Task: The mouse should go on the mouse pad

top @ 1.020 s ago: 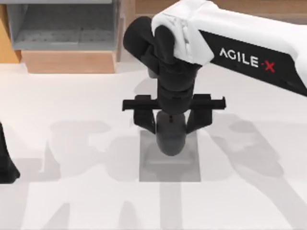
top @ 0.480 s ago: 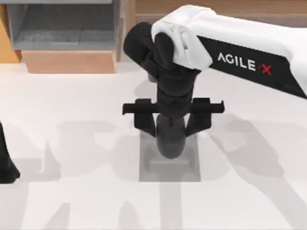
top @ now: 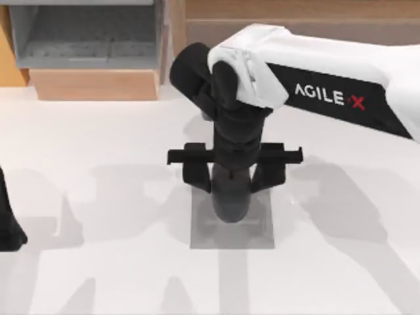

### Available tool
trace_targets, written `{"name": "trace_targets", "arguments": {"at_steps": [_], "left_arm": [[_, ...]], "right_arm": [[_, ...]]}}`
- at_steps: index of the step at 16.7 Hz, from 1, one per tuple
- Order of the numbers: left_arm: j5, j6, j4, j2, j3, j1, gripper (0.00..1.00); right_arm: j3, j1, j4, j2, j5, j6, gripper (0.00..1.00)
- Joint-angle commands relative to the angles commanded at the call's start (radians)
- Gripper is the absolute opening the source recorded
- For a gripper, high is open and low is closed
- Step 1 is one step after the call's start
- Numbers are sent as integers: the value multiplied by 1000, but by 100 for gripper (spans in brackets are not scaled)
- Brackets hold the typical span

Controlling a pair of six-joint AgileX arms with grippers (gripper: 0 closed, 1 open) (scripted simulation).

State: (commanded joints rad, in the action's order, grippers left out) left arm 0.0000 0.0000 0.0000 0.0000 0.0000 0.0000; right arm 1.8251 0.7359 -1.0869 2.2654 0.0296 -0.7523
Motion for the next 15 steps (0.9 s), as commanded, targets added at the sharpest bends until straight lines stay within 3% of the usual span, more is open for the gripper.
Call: {"name": "trace_targets", "arguments": {"at_steps": [7,15], "left_arm": [[0,0,0,0,0,0,100],[0,0,0,0,0,0,100]], "right_arm": [[-22,0,19,18,2,-1,0],[-22,0,19,18,2,-1,60]]}}
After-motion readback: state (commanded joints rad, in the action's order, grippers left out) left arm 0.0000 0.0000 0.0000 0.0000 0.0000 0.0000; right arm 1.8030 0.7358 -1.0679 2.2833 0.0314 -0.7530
